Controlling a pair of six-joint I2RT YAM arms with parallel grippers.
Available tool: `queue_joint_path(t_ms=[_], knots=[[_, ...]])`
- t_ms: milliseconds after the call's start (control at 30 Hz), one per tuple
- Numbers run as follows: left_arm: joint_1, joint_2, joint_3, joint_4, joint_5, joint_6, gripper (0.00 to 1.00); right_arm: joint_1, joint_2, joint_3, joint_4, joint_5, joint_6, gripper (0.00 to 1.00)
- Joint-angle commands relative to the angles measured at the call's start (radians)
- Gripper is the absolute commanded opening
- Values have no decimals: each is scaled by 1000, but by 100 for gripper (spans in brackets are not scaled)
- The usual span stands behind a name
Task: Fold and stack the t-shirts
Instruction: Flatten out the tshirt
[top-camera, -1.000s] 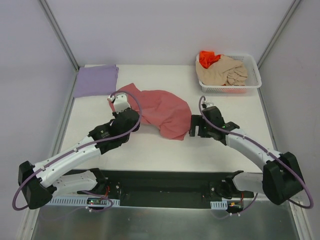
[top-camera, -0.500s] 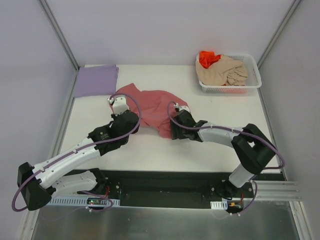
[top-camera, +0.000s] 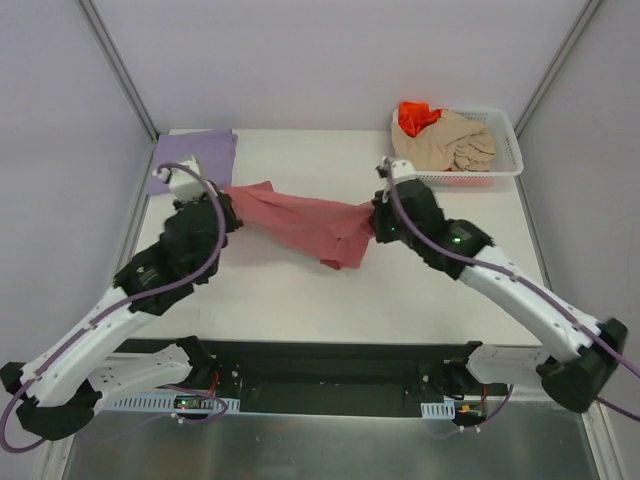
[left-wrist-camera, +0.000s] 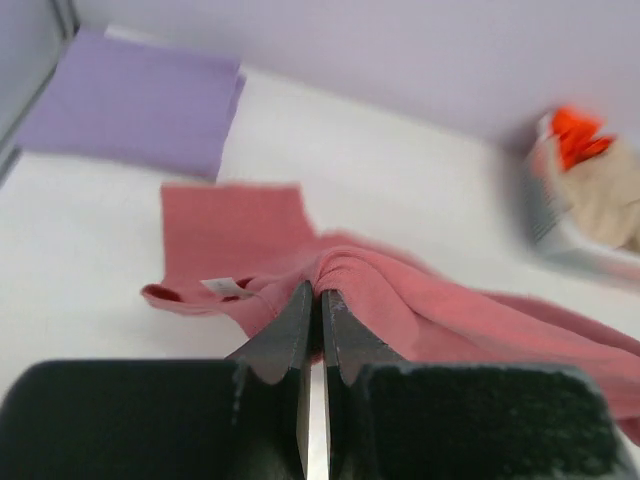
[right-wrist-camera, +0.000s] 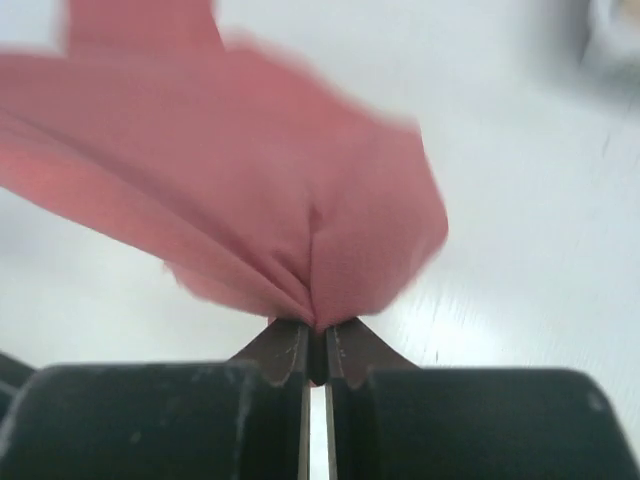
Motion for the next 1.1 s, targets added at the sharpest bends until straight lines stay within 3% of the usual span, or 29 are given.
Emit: queue_joint_path(t_ms=[0,100,200,400,567,733,800,867,1067], knots=[[11,-102,213,88,92,222,0,0,-213,300,-176,-88,-174,0],[11,-114,326,131,281,317,0,-2,-248,449,-203,-152,-221,0],[11,-67,428,158,378,380,0,-2,-221,585,-245,-152,-263,0],[25,172,566,276,173,533,0,-58,-60,768,-267,35,-370,0],[221,430,757,270,263,518,0,-331,155,931,-259,-231,-343,0],[288,706,1162,234,258,673,0,-382,382,1364,-385,-415,-430,0],[288,733,1229,224,258,710,0,-384,396,1394,-410,-440,-447,0],[288,692,1173,217,261,713,0,-382,341,1303,-417,-429,-435,0],[292,336,492,220,222,598,0,-384,111,820,-497,-495,-309,2]])
